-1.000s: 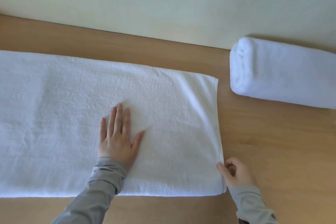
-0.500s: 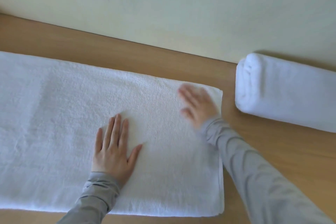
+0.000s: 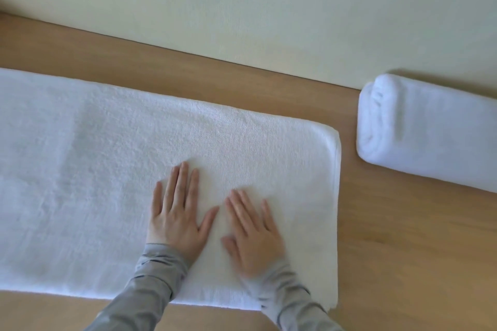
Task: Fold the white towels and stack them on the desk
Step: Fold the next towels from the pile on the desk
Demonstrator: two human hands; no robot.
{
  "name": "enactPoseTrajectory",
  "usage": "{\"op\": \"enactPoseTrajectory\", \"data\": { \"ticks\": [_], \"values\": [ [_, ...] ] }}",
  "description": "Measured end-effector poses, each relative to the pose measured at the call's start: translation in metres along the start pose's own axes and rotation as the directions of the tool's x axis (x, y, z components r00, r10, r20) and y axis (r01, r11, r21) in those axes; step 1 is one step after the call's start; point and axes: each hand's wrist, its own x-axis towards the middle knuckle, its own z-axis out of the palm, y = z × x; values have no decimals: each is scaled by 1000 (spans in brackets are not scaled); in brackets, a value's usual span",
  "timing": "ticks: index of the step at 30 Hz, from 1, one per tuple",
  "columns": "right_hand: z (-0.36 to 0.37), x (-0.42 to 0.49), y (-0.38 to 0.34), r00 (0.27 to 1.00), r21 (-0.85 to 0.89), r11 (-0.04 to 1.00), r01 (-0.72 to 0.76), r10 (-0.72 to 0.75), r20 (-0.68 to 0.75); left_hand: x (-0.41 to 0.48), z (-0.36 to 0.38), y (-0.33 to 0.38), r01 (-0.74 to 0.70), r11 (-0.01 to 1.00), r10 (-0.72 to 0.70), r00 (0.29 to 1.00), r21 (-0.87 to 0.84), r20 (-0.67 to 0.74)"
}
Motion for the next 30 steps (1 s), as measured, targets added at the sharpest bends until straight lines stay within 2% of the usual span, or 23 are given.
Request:
{"op": "enactPoseTrajectory", "data": {
  "ticks": [3,6,7,8,10,12,13,16,18,20,23,26,28,30],
  "values": [
    [-4,-40,41,966,6,967,-256,256,-30,0,2,1,-2,1000,2,1000,4,-5],
    [-13,-67,55,833,84,833,-547,551,-38,-1,2,-1,-4,1000,4,1000,-4,4],
    [-14,-72,50,791,110,790,-603,611,-46,-1,2,0,-3,1000,4,1000,-10,8],
    [-14,-77,42,779,123,778,-616,625,-53,-1,2,1,-3,1000,3,1000,-14,13],
    [-10,-85,25,859,82,860,-504,509,-48,0,2,2,-3,1000,3,1000,-24,19],
    [-4,-98,19,928,-14,928,-372,372,22,0,1,1,-5,1000,5,1000,-27,15],
    [-4,-104,23,929,-38,930,-365,367,55,0,1,0,-7,1000,7,1000,-27,15],
    [-15,-116,55,853,-17,857,-515,514,90,-1,-1,1,-4,1000,4,1000,-25,16],
    [-27,-111,75,847,35,848,-529,526,76,0,-2,2,-1,1000,1,1000,-27,7],
    [-38,-91,90,909,99,904,-417,416,28,-1,-3,3,-4,1000,5,1000,-19,10],
    [-52,-38,105,985,124,978,-170,168,26,-1,-5,3,1,1000,-1,1000,-5,20],
    [-47,22,113,992,72,995,70,-77,102,-2,-5,4,17,1000,-17,1000,4,0],
    [-36,51,126,979,-6,990,139,-137,152,-4,-7,5,25,1000,-25,1000,-9,-5],
    [-34,71,151,988,-36,996,83,-78,133,-8,-8,7,63,998,-64,998,-11,-27]
  ]
}}
